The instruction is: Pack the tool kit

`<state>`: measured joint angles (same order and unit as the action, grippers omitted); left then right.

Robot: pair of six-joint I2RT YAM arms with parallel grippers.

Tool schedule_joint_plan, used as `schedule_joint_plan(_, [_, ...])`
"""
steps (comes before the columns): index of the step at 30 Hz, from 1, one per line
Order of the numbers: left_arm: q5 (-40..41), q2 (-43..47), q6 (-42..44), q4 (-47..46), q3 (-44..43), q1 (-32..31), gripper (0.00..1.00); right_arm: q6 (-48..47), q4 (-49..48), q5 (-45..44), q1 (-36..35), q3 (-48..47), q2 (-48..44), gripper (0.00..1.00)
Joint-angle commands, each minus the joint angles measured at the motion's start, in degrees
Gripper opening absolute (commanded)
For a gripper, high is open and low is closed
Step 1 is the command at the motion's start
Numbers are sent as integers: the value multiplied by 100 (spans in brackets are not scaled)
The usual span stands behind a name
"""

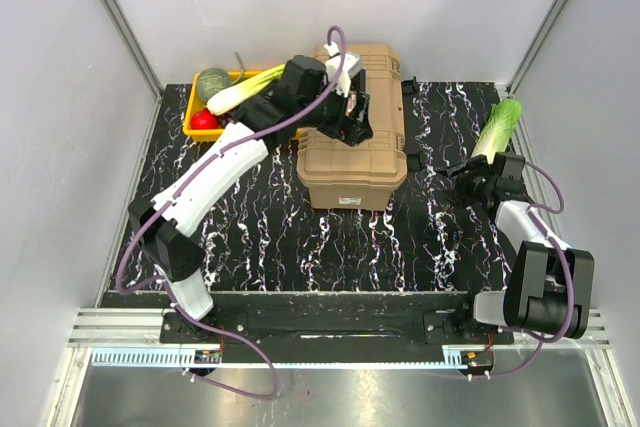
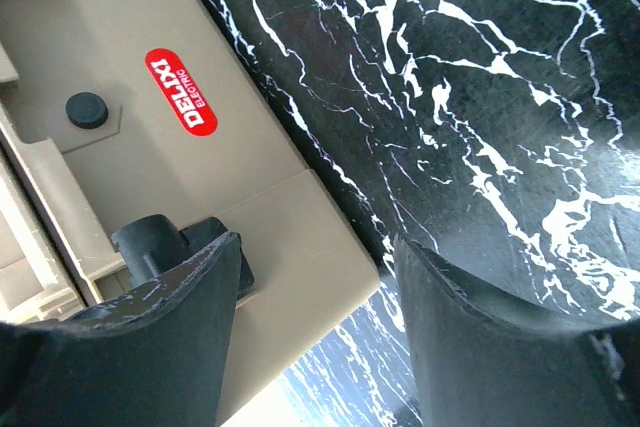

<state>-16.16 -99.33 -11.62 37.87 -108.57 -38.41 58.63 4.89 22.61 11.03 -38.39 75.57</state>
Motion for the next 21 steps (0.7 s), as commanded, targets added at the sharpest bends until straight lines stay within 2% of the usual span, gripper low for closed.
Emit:
schedule_joint_plan(1, [1106,-104,450,-122,-93,-333,86,307,-944,480,49,209,133,68])
schedule_joint_plan(4, [1369,-288,564,-113,-199,-553,83,377,-1444,779,75,402,282,68])
schedule_joint_plan(7, [2080,-464,652,-113,-199,-781,82,561,-2024,964,75,718,318,71])
schedule_joint_plan(13, [2907,-693,599,-113,239,-1089,88,1334,-3589,1289,75,1395,598,76])
schedule_joint_plan(18, [3707,-1070,670,168,643,-1361,88,1748,-5039,1632,75,1537,1450,76])
schedule_joint_plan(21, [3910,-1203,617,221,1108,-1458,86,1941,-6049,1843,58,1423,2187,75])
